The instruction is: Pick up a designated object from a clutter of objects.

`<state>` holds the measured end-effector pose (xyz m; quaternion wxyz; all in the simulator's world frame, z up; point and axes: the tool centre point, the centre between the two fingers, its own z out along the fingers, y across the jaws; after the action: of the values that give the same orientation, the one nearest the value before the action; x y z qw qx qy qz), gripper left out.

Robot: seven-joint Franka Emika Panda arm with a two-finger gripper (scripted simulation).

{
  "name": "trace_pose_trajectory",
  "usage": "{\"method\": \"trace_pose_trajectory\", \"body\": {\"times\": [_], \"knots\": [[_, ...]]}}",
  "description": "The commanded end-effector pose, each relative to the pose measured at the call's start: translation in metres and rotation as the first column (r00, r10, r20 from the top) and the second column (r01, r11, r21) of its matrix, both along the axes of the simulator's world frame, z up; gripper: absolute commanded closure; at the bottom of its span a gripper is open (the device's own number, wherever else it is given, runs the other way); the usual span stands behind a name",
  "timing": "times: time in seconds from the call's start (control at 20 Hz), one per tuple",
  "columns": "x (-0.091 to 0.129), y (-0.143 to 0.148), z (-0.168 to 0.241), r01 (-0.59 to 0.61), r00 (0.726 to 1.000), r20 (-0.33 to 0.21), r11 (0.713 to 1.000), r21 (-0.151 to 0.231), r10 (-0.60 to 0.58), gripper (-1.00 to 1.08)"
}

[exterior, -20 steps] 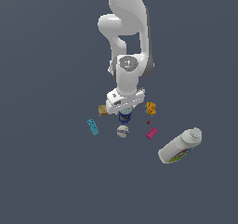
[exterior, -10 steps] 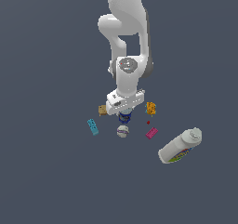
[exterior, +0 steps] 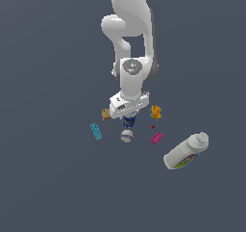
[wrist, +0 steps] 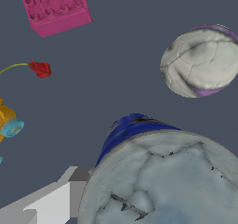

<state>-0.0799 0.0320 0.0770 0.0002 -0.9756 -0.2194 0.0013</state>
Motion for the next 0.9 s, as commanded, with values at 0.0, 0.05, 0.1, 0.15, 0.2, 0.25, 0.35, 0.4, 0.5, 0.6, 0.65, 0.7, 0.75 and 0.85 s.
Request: {"method": "trace_pose_trajectory", "body": {"times": [0.0,0.05,0.1,0.15,0.2,0.25,0.35,0.4,0.5,0.6,0.65,0.7,0.75,0.85], "knots": [[0.001,-0.002,0.006,0.0,1.0,0.004,1.0,0.0,0.0,1.08],[0.0,-0.002,0.008,0.0,1.0,0.004,1.0,0.0,0.0,1.08],[0.0,-0.003,0.011,0.0,1.0,0.004,1.0,0.0,0.0,1.08],[-0.001,-0.005,0.015,0.0,1.0,0.004,1.0,0.0,0.0,1.08],[-0.001,-0.006,0.019,0.0,1.0,0.004,1.0,0.0,0.0,1.08],[-0.002,-0.007,0.023,0.0,1.0,0.004,1.0,0.0,0.0,1.08],[-0.003,-0.011,0.033,0.0,1.0,0.003,1.0,0.001,0.0,1.08],[-0.004,-0.012,0.039,0.0,1.0,0.003,1.0,0.001,0.0,1.08],[-0.006,-0.017,0.051,0.0,1.0,0.003,1.0,0.001,0.0,1.08],[-0.008,-0.021,0.066,0.0,1.0,0.003,1.0,0.001,0.0,1.08],[-0.009,-0.024,0.073,0.0,1.0,0.003,1.0,0.002,0.0,1.08],[-0.01,-0.026,0.081,0.0,1.0,0.003,1.0,0.002,0.0,1.08],[-0.012,-0.029,0.09,0.0,1.0,0.003,1.0,0.003,0.0,1.08],[-0.014,-0.035,0.108,0.0,1.0,0.003,1.0,0.003,0.0,1.08]]}}
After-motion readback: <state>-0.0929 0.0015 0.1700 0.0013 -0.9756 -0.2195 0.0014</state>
